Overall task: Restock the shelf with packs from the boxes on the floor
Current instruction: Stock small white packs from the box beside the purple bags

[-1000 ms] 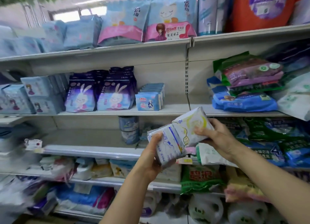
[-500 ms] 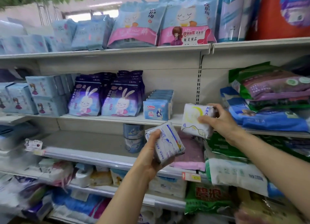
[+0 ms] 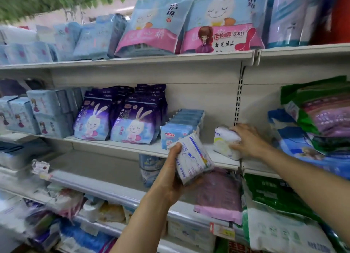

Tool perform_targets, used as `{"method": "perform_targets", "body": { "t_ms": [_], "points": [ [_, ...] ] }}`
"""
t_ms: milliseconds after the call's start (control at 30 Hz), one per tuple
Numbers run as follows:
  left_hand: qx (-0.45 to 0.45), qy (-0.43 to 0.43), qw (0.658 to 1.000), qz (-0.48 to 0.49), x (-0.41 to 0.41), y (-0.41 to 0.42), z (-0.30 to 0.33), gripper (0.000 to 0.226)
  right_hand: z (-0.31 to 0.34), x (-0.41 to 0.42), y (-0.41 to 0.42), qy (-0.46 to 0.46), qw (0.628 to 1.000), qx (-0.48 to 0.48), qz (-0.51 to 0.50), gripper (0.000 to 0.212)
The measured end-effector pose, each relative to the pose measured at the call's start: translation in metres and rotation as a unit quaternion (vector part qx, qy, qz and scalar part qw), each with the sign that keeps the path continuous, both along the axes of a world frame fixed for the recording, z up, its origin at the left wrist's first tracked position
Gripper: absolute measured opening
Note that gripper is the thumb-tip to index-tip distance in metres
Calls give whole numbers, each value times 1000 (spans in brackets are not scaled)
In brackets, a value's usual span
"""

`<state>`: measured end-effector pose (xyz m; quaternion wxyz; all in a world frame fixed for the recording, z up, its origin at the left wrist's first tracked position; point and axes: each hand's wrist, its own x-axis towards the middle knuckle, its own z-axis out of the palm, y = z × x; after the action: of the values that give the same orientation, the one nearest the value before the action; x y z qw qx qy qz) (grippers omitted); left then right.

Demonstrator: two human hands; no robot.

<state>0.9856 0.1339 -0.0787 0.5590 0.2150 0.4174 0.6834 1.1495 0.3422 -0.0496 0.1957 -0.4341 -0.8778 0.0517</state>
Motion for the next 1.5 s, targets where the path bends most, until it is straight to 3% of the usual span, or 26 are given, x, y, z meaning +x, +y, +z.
{"method": "perform_targets", "body": {
  "t_ms": [200,367,667,833,1133,1400,1500],
  "points": [
    [5,39,999,37,-12,31,19,47,-14,-5,34,45,998,31,-7,55],
    [38,17,998,52,-29,50,37,41,-19,-15,57,56,996,72,16,46],
    [54,39,993,94,-53,94,69,39,-6,-39,89,-28,988,146,34,48],
    [33,62,991,115,-60,117,77,37,-1,-59,109,-144,981,128,16,46],
    [40,63,990,123,-73,125,75,34,-11,-71,160,-111,985,120,60,45],
    [32,79,990,112,-66,122,70,36,-3,-70,159,-142,981,107,83,43],
    [43,78,991,101,-63,115,70,36,-1,-66,149,-89,983,132,92,48]
  ]
}}
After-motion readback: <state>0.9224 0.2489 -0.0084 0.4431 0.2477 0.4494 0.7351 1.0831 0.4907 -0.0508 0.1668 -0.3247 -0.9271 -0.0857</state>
